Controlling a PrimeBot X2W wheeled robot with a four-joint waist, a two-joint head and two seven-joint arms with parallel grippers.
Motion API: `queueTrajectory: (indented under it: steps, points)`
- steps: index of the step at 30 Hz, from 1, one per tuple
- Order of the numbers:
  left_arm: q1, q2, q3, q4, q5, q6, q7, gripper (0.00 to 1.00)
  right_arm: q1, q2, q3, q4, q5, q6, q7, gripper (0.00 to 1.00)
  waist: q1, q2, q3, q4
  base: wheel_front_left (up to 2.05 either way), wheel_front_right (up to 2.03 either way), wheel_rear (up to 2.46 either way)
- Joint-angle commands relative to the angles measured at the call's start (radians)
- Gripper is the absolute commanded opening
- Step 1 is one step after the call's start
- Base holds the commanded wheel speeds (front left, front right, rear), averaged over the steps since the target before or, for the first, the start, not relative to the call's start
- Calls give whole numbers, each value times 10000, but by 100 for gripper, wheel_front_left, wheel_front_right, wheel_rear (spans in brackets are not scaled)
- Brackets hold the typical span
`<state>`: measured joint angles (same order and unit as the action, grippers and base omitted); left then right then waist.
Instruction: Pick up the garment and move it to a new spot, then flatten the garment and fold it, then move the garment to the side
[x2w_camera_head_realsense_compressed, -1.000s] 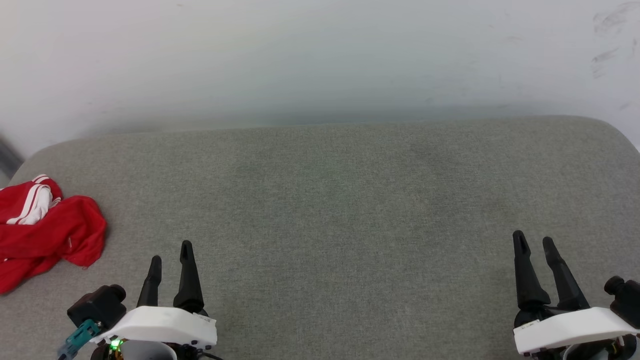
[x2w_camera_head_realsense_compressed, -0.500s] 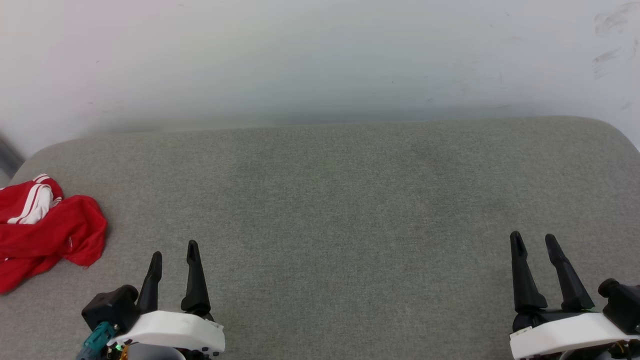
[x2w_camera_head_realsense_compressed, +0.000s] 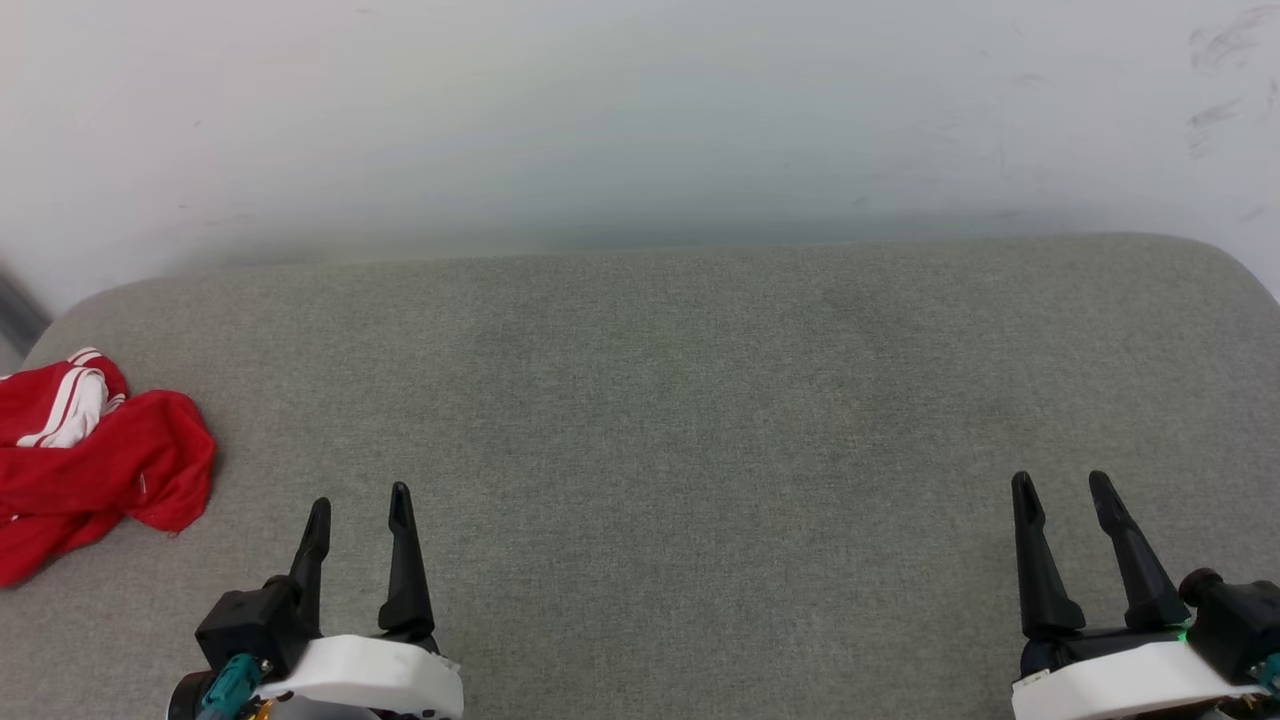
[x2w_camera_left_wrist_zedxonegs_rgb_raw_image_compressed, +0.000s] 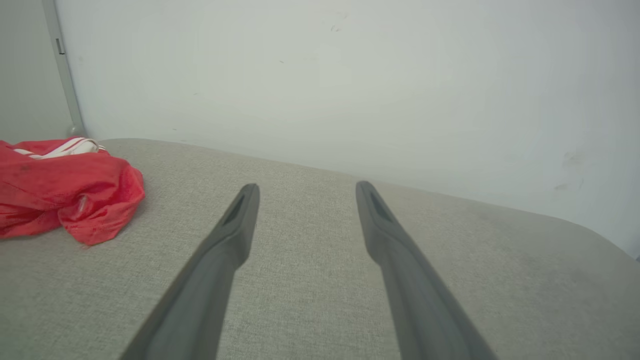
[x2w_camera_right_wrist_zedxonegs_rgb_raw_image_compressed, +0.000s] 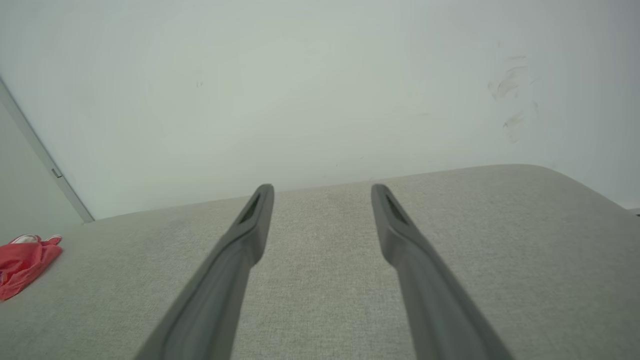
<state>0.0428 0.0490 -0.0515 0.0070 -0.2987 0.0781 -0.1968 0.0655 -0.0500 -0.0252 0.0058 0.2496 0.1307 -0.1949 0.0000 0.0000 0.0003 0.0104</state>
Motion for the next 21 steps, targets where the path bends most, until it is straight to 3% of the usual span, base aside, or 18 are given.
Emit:
queueTrajectory:
  steps: [1,21]
  points:
    - [64,26,-2,-64,228,-34,-81,100,82,-9,7,-104,-220,0,-102,100,0,0,-5,-1,0,0,0]
    - [318,20,-134,94,1605,97,-487,100,383,-6,11,-360,-1633,0,-500,100,0,0,-71,22,0,0,0]
